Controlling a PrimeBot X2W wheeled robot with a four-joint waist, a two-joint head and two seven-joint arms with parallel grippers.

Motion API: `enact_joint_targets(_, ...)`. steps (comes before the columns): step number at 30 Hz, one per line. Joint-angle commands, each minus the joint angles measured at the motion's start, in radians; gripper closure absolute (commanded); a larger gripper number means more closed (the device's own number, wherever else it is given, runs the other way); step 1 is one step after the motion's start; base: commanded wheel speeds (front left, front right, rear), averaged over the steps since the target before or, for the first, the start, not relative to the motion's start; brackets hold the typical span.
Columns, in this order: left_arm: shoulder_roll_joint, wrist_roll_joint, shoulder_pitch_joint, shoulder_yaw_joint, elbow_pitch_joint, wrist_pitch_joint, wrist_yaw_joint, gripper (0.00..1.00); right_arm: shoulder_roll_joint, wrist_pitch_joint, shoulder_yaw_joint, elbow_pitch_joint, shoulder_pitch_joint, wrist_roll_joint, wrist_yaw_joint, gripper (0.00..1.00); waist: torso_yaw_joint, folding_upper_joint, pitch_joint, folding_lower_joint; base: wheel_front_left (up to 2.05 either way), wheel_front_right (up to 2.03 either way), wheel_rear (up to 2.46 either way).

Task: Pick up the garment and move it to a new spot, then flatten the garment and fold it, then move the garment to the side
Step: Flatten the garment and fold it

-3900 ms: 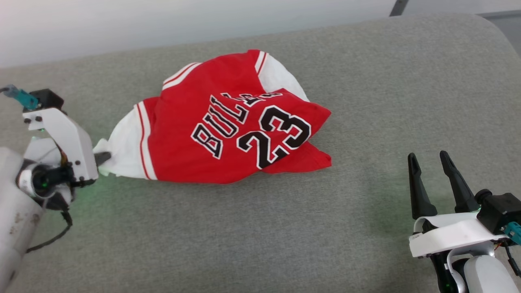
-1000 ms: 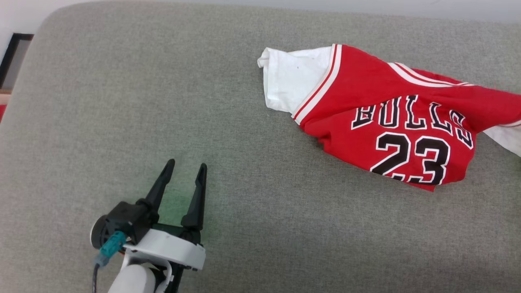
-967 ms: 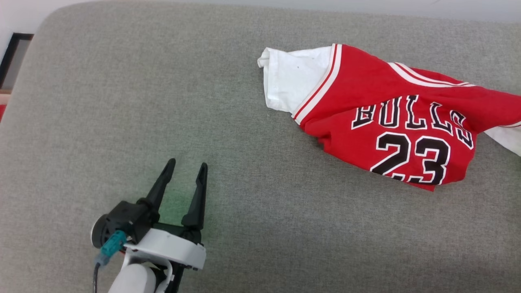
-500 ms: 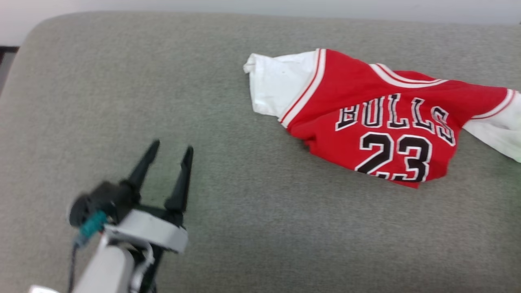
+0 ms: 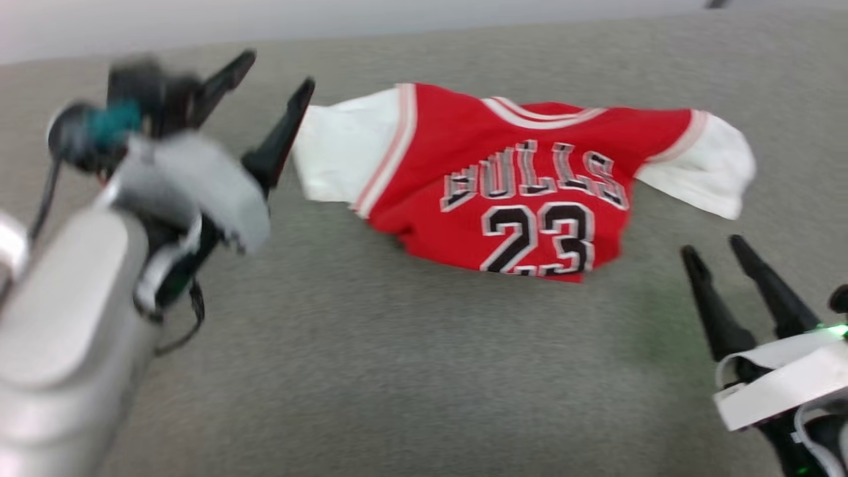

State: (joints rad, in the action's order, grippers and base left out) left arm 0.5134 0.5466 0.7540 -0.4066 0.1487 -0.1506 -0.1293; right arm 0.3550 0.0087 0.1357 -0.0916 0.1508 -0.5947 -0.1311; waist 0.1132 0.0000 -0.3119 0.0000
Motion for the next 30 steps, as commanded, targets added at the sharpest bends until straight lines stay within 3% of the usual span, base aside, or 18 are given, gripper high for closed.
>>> enact_joint_targets(1, 0.025, 0.055, 0.065, -0.045, 0.032, -0.048, -0.001, 0.0, -0.017, -0.009, 0.014, -0.02, -0.006, 0.009, 0.0, 0.0, 0.106, 0.0, -0.045, 0.0, 0.0, 0.0, 0.0)
enact_joint_targets(4, 0.085, 0.14, 0.203, -0.171, 0.114, -0.166, 0.0, 0.0, -0.035, -0.017, 0.036, -0.048, 0.001, 0.022, 0.001, 0.0, 0.161, 0.0, -0.078, 0.0, 0.0, 0.0, 0.0)
enact_joint_targets(12, 0.169, 0.364, 0.462, -0.425, 0.304, -0.456, 0.0, 0.0, -0.059, -0.035, 0.079, -0.082, 0.029, 0.038, 0.001, 0.0, 0.27, 0.0, -0.158, 0.0, 0.0, 0.0, 0.0)
enact_joint_targets(18, 0.223, 0.397, 0.579, -0.562, 0.41, -0.598, 0.0, 0.0, -0.059, -0.045, 0.12, -0.086, 0.052, 0.043, 0.001, 0.0, 0.317, 0.0, -0.211, 0.0, 0.0, 0.0, 0.0)
enact_joint_targets(25, 0.236, 0.447, 0.629, -0.623, 0.506, -0.647, 0.0, 0.0, -0.053, -0.059, 0.141, -0.086, 0.069, 0.047, 0.0, 0.0, 0.339, 0.0, -0.243, 0.0, 0.0, 0.0, 0.0)
enact_joint_targets(30, 0.223, 0.552, 0.602, -0.66, 0.538, -0.768, -0.001, 0.0, -0.046, -0.062, 0.135, -0.074, 0.076, 0.047, 0.0, 0.0, 0.334, 0.0, -0.248, 0.0, 0.0, 0.0, 0.0)
